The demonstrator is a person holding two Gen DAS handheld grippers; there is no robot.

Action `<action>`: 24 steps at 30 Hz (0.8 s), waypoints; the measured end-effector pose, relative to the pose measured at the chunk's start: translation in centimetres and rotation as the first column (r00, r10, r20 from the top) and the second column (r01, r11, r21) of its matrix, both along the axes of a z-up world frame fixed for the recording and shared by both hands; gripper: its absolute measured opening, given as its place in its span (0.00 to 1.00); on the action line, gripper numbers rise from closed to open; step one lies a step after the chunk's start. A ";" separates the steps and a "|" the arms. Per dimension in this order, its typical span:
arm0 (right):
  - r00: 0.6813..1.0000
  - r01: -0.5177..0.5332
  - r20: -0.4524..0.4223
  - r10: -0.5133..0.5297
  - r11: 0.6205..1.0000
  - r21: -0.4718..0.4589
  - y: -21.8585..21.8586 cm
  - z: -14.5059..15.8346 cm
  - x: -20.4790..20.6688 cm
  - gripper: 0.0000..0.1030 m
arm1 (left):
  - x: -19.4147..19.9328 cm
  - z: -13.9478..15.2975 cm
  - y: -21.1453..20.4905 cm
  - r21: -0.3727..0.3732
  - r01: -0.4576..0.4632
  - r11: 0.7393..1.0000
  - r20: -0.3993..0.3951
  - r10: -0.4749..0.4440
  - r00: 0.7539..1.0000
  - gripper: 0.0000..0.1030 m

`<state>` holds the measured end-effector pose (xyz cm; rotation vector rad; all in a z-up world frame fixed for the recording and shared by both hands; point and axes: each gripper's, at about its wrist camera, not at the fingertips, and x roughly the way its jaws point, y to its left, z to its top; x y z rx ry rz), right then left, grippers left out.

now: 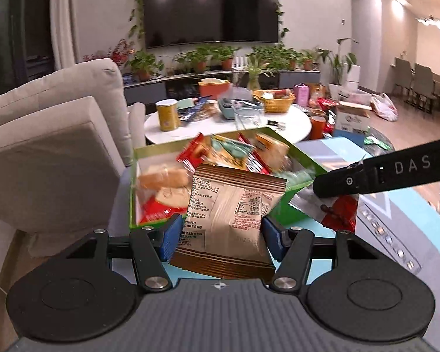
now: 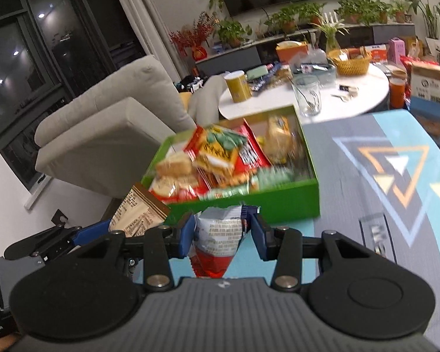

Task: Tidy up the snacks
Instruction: 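Carry the pouch and wrapper into the green box and open both tools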

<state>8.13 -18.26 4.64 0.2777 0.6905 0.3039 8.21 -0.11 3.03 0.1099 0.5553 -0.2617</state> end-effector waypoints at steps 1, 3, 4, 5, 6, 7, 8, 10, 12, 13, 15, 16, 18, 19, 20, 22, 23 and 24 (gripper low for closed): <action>1.000 0.001 0.002 -0.001 1.000 -0.008 0.1 0.2 0.6 0.60 | 0.4 0.3 0.1 -0.003 -0.007 1.000 -0.001 0.007 1.000 0.54; 1.000 0.006 0.009 -0.006 1.000 -0.021 0.1 0.7 1.6 0.60 | 1.2 0.8 0.1 -0.004 -0.022 1.000 0.004 0.022 1.000 0.54; 1.000 0.007 0.014 -0.007 1.000 -0.022 0.2 1.0 2.2 0.60 | 1.7 1.0 0.2 -0.005 -0.027 1.000 0.009 0.027 1.000 0.54; 1.000 0.008 0.019 -0.008 1.000 -0.020 0.2 1.4 2.7 0.60 | 2.2 1.2 0.2 -0.007 -0.032 0.999 0.015 0.033 0.999 0.54; 1.000 0.009 0.026 -0.008 1.000 -0.017 0.2 1.7 3.2 0.60 | 2.5 1.4 0.3 -0.009 -0.038 0.999 0.019 0.038 0.999 0.54; 0.999 0.009 0.032 -0.009 1.000 -0.015 0.2 1.9 3.6 0.60 | 3.0 1.7 0.3 -0.011 -0.043 0.999 0.021 0.044 0.999 0.54; 0.999 0.010 0.038 -0.009 1.000 -0.014 0.3 2.2 4.0 0.60 | 3.5 1.8 0.3 -0.013 -0.050 0.999 0.024 0.050 0.998 0.54; 0.999 0.012 0.048 -0.011 1.000 -0.009 0.4 2.5 4.8 0.60 | 4.6 2.1 0.3 -0.017 -0.058 0.998 0.027 0.058 0.998 0.54; 0.999 0.014 0.049 -0.013 1.000 -0.007 0.6 2.7 5.7 0.60 | 5.6 2.3 0.3 -0.024 -0.063 0.998 0.026 0.063 0.998 0.55; 0.999 0.016 0.047 -0.016 1.000 -0.007 0.7 2.6 6.1 0.60 | 6.1 2.3 0.3 -0.028 -0.064 0.998 0.022 0.064 0.998 0.55; 0.999 0.021 0.039 -0.021 1.000 -0.007 0.7 2.3 7.0 0.60 | 7.0 2.1 0.2 -0.034 -0.065 0.997 0.011 0.065 0.998 0.55; 0.999 0.025 0.034 -0.025 1.000 -0.006 0.7 2.1 7.5 0.60 | 7.6 2.0 0.2 -0.035 -0.065 0.997 0.005 0.065 0.998 0.55; 0.999 0.032 0.021 -0.032 0.999 0.000 0.7 1.7 8.2 0.60 | 8.6 1.7 0.0 -0.036 -0.066 0.997 -0.001 0.066 0.998 0.55; 0.999 0.036 0.014 -0.036 0.999 0.002 0.6 1.3 8.6 0.60 | 9.0 1.5 0.0 -0.035 -0.066 0.997 -0.004 0.066 0.998 0.55; 0.999 0.040 0.005 -0.040 0.999 0.003 0.6 1.0 9.1 0.60 | 9.5 1.2 -0.1 -0.033 -0.068 0.997 -0.009 0.067 0.998 0.55; 0.999 0.048 -0.009 -0.048 0.999 -0.002 0.6 0.4 9.8 0.60 | 10.5 0.6 -0.2 -0.032 -0.074 0.997 -0.024 0.073 0.997 0.55; 0.998 0.054 -0.017 -0.055 0.999 -0.004 0.6 0.0 10.3 0.60 | 10.9 0.3 -0.2 -0.031 -0.078 0.996 -0.032 0.077 0.997 0.55; 0.998 0.061 -0.023 -0.061 0.998 -0.005 0.6 -0.3 10.6 0.60 | 11.3 -0.1 -0.2 -0.031 -0.080 0.996 -0.044 0.079 0.996 0.55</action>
